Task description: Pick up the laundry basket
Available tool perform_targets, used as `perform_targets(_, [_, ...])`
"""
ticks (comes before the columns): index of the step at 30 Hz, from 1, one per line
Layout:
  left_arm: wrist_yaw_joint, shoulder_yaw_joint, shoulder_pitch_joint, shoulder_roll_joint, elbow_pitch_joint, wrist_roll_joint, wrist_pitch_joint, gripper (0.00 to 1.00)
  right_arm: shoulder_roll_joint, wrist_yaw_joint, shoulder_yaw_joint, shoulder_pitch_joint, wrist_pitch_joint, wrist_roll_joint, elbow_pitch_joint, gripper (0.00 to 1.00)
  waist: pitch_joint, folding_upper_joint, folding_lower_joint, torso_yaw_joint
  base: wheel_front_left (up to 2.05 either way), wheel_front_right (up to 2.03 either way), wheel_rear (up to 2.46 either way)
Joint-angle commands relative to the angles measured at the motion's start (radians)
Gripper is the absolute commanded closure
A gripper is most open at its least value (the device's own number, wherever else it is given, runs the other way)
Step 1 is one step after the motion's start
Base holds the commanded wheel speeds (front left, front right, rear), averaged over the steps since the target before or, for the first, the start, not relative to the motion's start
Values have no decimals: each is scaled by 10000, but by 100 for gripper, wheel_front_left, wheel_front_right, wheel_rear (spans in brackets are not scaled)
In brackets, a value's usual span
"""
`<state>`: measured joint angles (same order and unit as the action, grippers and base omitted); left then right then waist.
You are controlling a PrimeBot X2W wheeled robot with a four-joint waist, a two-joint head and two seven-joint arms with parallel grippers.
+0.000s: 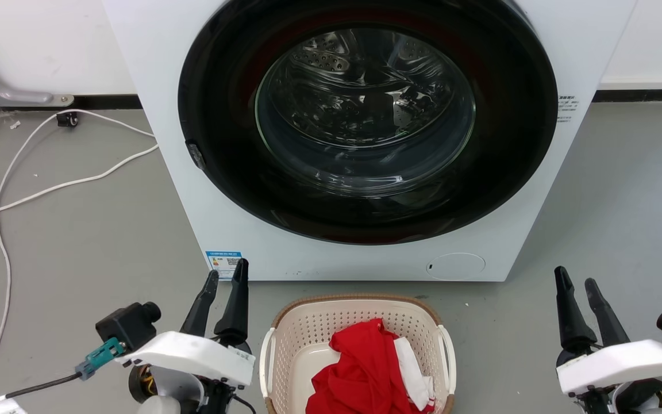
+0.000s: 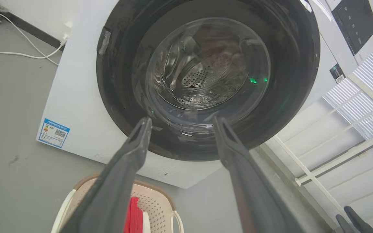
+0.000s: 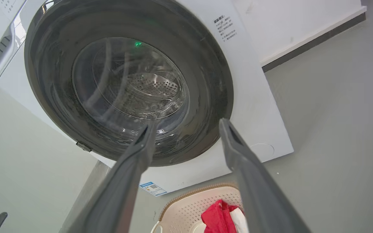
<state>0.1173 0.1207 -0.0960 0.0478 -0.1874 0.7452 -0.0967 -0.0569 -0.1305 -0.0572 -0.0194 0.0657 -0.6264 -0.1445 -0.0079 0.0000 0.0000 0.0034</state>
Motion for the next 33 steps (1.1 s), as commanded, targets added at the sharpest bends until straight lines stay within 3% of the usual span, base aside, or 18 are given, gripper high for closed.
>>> perform_targets(1, [-21, 65, -267, 32, 82, -367, -104, 0, 11, -2, 18, -20, 89, 362, 183, 0, -1, 0, 0, 2, 0, 0, 0])
perform_targets(18, [-286, 555, -357, 87, -30, -2708, -584, 0, 54, -1, 69, 198, 225, 2581, 434, 0, -13, 0, 0, 9, 0, 0, 0])
perform_targets(33, [-574, 821, -433, 148, -248, -4116, -927, 0, 65, -2, 148, 348, 384, 3971, 573, 0, -18, 0, 0, 7, 0, 0, 0])
